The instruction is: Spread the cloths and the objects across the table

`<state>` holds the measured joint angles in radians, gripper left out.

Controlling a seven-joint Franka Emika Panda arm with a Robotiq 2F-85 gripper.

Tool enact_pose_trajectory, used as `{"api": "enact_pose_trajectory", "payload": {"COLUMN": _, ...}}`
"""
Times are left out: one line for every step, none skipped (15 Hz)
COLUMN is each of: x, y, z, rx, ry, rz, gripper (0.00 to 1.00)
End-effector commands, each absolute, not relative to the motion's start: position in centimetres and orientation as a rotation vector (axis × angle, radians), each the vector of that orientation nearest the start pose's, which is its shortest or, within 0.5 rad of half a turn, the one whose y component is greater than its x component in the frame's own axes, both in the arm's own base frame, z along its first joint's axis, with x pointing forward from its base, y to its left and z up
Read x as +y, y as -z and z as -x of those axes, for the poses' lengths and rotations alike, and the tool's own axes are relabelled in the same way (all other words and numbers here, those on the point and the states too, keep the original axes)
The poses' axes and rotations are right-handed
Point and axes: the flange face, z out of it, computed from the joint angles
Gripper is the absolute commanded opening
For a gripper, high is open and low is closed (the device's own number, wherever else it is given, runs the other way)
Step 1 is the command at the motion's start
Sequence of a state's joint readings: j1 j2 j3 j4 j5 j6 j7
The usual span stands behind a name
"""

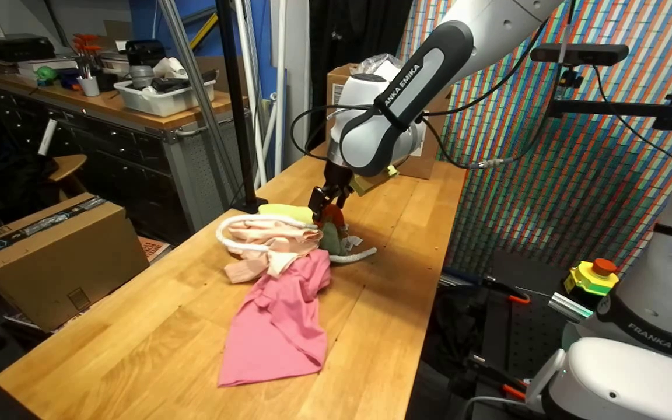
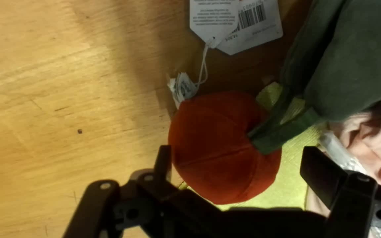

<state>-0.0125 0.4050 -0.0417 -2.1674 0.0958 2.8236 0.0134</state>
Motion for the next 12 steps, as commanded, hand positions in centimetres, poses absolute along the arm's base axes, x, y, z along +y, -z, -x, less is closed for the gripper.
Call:
{"api": "enact_pose_trajectory", "payload": {"x": -4.2, "y": -22.5, "z": -60.0, "rx": 0.273, "ry": 0.424, "rz": 3.107, "gripper": 1.0}}
{"api": "enact_pose_trajectory", "payload": {"x": -4.3, "y": -22.3, "z": -60.1, "rx": 0.278, "ry": 0.423, "rz": 3.109, "gripper": 1.0}}
{"api": "enact_pose_trajectory", "payload": {"x": -4.3, "y": -22.2, "z": -60.1, "rx": 0.276, "ry": 0.424, "rz": 3.11, "gripper": 1.0}}
{"api": "enact_pose_trajectory", "payload": {"x": -4.3, "y": -22.0, "z": -60.2, "rx": 0.271, "ry": 0.431, "rz": 3.111, "gripper": 1.0}}
{"api": "enact_pose_trajectory", "payload": {"x": -4.3, "y": -22.0, "z": -60.4, "rx": 0.264, "ry": 0.441, "rz": 3.109, "gripper": 1.0}}
{"api": "enact_pose_trajectory", "payload": {"x": -4.2, "y": -21.9, "z": -60.5, "rx": 0.257, "ry": 0.452, "rz": 3.105, "gripper": 1.0}}
{"api": "enact_pose_trajectory", "payload": {"x": -4.0, "y": -21.9, "z": -60.6, "rx": 0.247, "ry": 0.469, "rz": 3.098, "gripper": 1.0}}
{"api": "enact_pose_trajectory", "payload": {"x": -3.9, "y": -21.9, "z": -60.7, "rx": 0.237, "ry": 0.49, "rz": 3.094, "gripper": 1.0}}
{"api": "enact_pose_trajectory", "payload": {"x": -3.7, "y": -21.9, "z": -60.8, "rx": 0.229, "ry": 0.516, "rz": 3.095, "gripper": 1.0}}
{"api": "enact_pose_trajectory", "payload": {"x": -3.6, "y": -21.8, "z": -60.9, "rx": 0.228, "ry": 0.528, "rz": 3.093, "gripper": 1.0}}
{"api": "enact_pose_trajectory", "payload": {"x": -3.6, "y": -21.6, "z": -61.0, "rx": 0.223, "ry": 0.539, "rz": 3.099, "gripper": 1.0}}
{"api": "enact_pose_trajectory", "payload": {"x": -3.7, "y": -21.5, "z": -61.0, "rx": 0.219, "ry": 0.549, "rz": 3.103, "gripper": 1.0}}
